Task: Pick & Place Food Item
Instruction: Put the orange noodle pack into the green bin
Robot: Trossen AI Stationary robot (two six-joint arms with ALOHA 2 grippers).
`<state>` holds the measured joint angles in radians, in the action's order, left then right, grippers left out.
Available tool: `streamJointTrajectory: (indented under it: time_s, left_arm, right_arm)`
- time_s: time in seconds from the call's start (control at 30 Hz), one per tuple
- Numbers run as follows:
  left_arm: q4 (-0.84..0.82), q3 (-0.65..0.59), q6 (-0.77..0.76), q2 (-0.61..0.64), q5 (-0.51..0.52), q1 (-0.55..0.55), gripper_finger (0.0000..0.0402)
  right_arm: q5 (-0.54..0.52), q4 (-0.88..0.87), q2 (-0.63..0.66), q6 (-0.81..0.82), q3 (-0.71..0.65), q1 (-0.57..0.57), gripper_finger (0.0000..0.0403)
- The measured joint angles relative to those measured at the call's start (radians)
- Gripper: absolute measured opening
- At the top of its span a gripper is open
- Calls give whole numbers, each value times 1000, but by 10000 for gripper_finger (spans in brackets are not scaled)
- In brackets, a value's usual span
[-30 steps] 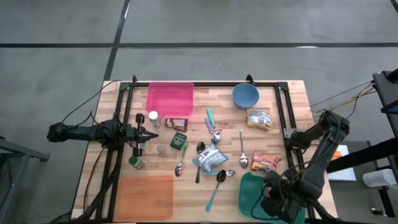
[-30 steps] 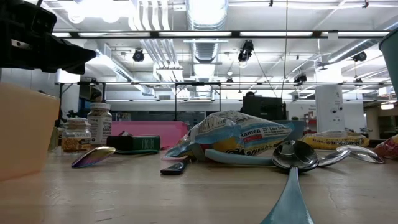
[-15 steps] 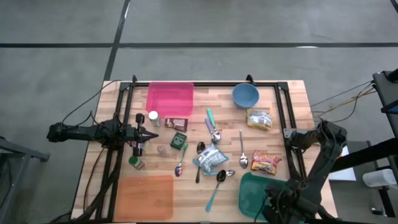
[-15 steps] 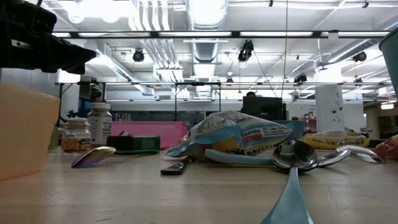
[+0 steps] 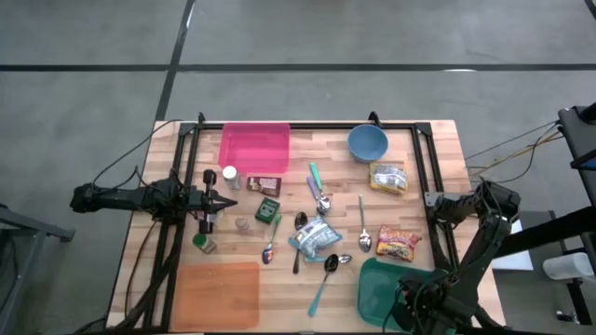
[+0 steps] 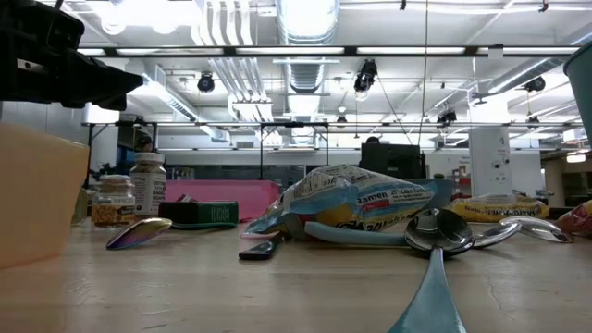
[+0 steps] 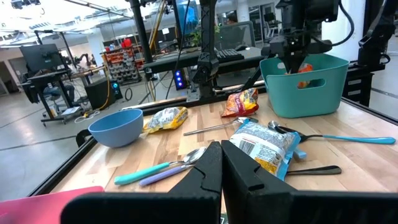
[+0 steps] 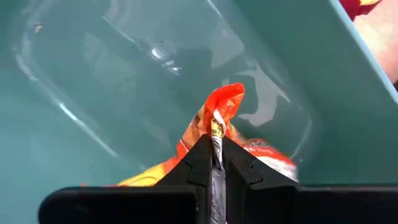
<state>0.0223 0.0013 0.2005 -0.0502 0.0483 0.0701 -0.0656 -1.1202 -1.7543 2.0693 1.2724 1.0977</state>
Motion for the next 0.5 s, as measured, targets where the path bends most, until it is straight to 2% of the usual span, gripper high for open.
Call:
streamJointTrajectory:
  time_s: [0.17, 0.5]
  left_arm:
    - [0, 0, 0, 0, 0, 0, 0]
    - [0, 0, 0, 0, 0, 0, 0]
  right_arm:
    - [11, 8, 16, 41, -13, 0, 25]
    - [-14, 47, 20, -53, -14, -1, 156]
